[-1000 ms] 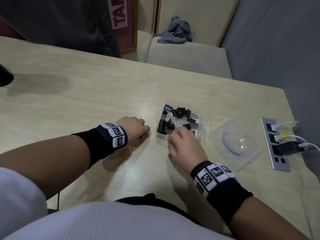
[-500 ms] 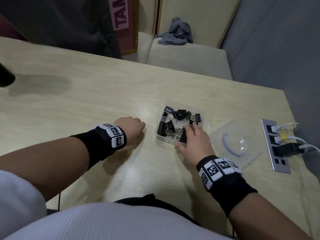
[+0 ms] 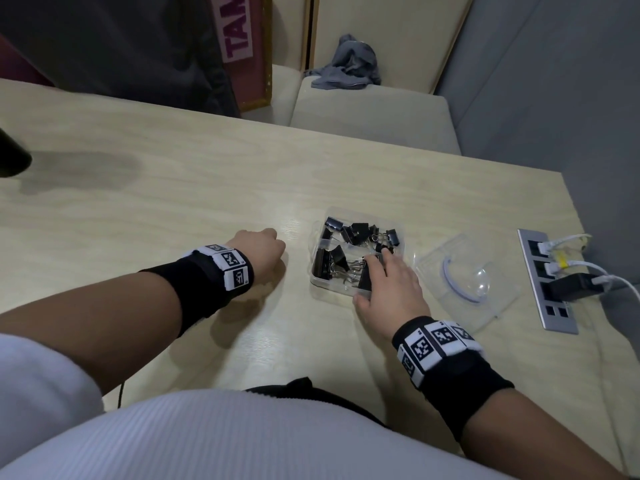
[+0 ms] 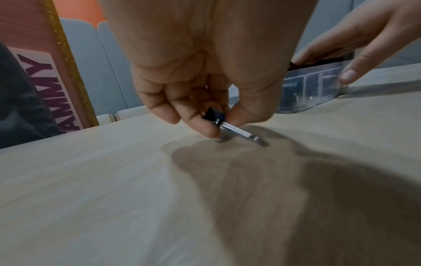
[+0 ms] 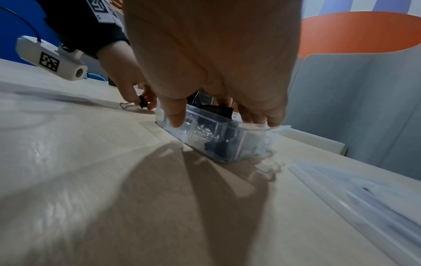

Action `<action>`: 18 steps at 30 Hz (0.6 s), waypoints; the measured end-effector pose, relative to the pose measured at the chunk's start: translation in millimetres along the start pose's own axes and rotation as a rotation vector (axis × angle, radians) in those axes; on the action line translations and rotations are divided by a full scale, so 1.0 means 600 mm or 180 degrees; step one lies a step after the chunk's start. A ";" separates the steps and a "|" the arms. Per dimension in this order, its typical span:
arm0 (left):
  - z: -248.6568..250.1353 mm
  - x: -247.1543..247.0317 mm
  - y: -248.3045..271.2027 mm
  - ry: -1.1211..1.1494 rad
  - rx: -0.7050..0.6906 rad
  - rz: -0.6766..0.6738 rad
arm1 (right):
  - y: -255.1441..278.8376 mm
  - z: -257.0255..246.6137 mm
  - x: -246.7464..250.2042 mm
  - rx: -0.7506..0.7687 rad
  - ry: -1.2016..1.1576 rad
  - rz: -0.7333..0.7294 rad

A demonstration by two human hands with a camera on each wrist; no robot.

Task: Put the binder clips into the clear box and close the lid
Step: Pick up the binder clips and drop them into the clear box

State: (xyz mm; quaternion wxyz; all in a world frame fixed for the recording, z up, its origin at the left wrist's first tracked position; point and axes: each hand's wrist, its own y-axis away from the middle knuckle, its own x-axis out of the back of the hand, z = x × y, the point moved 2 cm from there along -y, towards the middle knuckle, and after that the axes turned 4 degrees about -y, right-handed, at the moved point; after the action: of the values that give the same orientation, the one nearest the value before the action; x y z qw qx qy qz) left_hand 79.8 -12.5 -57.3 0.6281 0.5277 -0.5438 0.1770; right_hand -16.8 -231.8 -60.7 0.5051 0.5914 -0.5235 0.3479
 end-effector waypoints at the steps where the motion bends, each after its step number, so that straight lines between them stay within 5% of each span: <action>1: -0.002 0.004 -0.001 0.0156 0.0032 0.0039 | 0.001 -0.001 0.000 -0.0007 -0.0008 -0.0003; 8: -0.010 0.088 -0.027 0.1513 0.0200 0.1069 | 0.010 -0.005 0.005 0.0111 0.0042 0.0031; 12: 0.027 0.117 -0.033 0.1832 0.0088 0.1252 | 0.006 0.000 0.022 0.0108 -0.0472 0.0018; 18: 0.061 0.134 -0.035 0.1809 -0.0147 0.1544 | -0.011 0.079 0.052 -0.0748 -0.1357 0.0817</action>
State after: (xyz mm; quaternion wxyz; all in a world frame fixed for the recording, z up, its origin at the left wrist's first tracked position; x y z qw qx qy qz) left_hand 106.1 -79.8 -2.6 0.7055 0.2990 -0.4609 0.4477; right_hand -9.4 -286.0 -44.6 0.4005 0.5173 -0.7255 0.2136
